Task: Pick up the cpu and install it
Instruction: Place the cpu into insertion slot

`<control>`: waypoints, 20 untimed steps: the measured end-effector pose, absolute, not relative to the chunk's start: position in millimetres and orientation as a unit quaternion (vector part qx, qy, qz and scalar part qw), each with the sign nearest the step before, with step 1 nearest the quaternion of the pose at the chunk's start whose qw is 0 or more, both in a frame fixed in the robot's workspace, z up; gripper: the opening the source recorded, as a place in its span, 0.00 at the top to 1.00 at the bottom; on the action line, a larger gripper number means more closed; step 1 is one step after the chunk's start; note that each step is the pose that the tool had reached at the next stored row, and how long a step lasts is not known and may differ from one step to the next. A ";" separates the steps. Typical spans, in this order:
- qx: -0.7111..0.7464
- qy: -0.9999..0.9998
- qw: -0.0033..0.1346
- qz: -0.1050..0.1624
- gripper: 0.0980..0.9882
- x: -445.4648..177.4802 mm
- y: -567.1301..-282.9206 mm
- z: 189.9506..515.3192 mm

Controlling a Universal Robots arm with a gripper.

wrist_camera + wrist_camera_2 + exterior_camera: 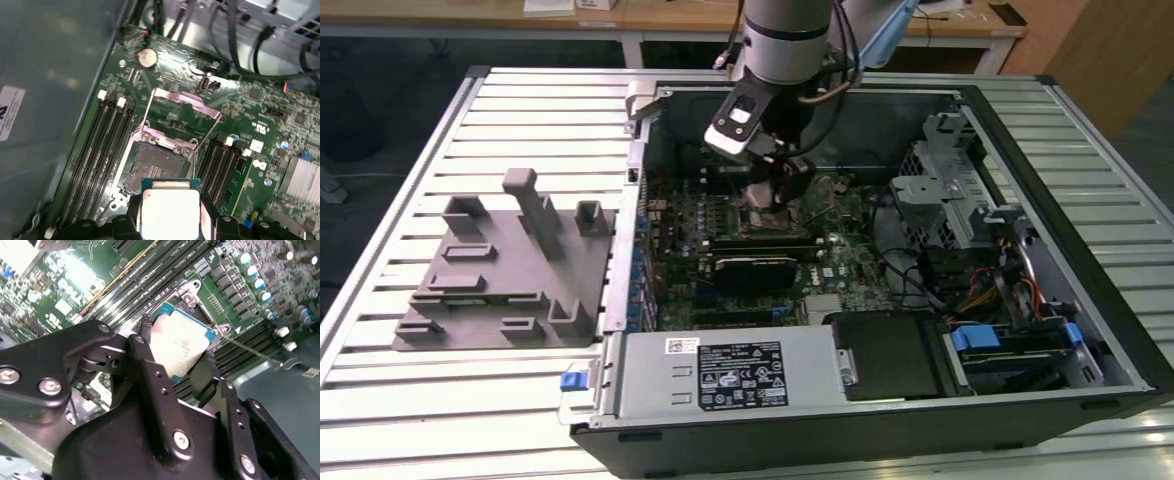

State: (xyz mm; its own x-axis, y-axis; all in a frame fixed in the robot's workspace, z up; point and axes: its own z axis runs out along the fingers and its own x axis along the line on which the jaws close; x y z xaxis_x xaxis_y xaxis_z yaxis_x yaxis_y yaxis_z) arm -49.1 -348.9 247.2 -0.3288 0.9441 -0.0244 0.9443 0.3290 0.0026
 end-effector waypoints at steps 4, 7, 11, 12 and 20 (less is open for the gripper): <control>0.605 0.796 0.010 -0.006 0.50 -49.1 -348.9 246.6; 0.625 0.781 0.010 -0.007 0.50 -49.1 -348.9 245.7; 0.648 0.762 0.010 -0.006 0.50 -49.1 -348.9 244.4; 0.653 0.757 0.010 -0.006 0.50 -49.1 -348.9 244.1; 0.686 0.728 0.008 -0.005 0.50 -49.0 -348.9 241.8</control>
